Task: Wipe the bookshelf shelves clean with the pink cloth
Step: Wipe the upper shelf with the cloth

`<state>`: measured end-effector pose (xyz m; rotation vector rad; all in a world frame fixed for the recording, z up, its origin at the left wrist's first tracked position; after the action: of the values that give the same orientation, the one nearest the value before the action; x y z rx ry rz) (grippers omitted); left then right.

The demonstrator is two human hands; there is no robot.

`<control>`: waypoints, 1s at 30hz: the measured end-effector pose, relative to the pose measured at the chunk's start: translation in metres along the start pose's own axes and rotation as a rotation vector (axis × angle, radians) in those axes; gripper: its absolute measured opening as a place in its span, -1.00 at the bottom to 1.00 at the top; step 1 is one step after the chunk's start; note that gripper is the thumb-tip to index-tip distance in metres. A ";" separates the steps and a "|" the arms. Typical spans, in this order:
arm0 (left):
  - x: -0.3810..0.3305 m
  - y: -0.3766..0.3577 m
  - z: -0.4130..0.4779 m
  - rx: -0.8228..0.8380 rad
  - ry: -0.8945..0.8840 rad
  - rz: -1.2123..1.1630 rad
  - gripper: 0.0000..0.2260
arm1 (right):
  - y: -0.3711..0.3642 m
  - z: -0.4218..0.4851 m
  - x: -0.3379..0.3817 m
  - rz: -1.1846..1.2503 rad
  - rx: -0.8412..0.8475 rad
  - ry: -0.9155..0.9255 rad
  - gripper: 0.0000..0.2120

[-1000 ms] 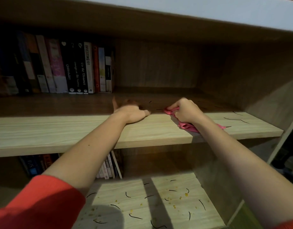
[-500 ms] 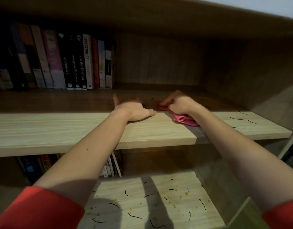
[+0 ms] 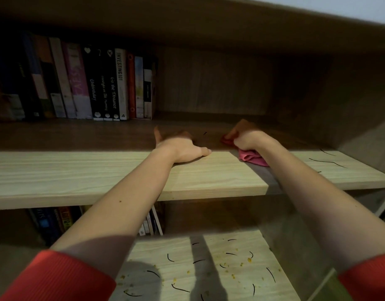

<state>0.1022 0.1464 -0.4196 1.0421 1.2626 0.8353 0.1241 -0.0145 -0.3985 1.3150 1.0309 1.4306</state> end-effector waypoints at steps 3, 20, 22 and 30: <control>0.000 -0.002 0.005 -0.001 -0.015 -0.032 -0.38 | -0.012 -0.004 0.028 -0.012 0.030 0.082 -0.75; 0.008 0.008 0.006 -0.077 0.050 -0.037 -0.38 | -0.005 0.012 0.029 0.068 0.021 0.143 -0.74; 0.011 0.006 0.006 -0.066 0.069 0.002 -0.39 | -0.005 0.021 0.031 0.099 -0.022 0.127 -0.74; 0.006 0.012 0.021 -0.109 0.026 0.140 -0.40 | -0.010 0.034 0.030 0.117 -0.055 0.146 -0.72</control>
<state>0.1249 0.1529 -0.4104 1.0430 1.1625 1.0163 0.1585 0.0170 -0.3981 1.2633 1.0155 1.6522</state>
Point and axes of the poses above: each hand's wrist, its own z-axis towards the middle knuckle, its own y-axis out of the back of the hand, x = y × z, the point moved 10 cm from there along z, towards the middle knuckle, and after that the axes turned 4 degrees about y, right-handed, at the moved point
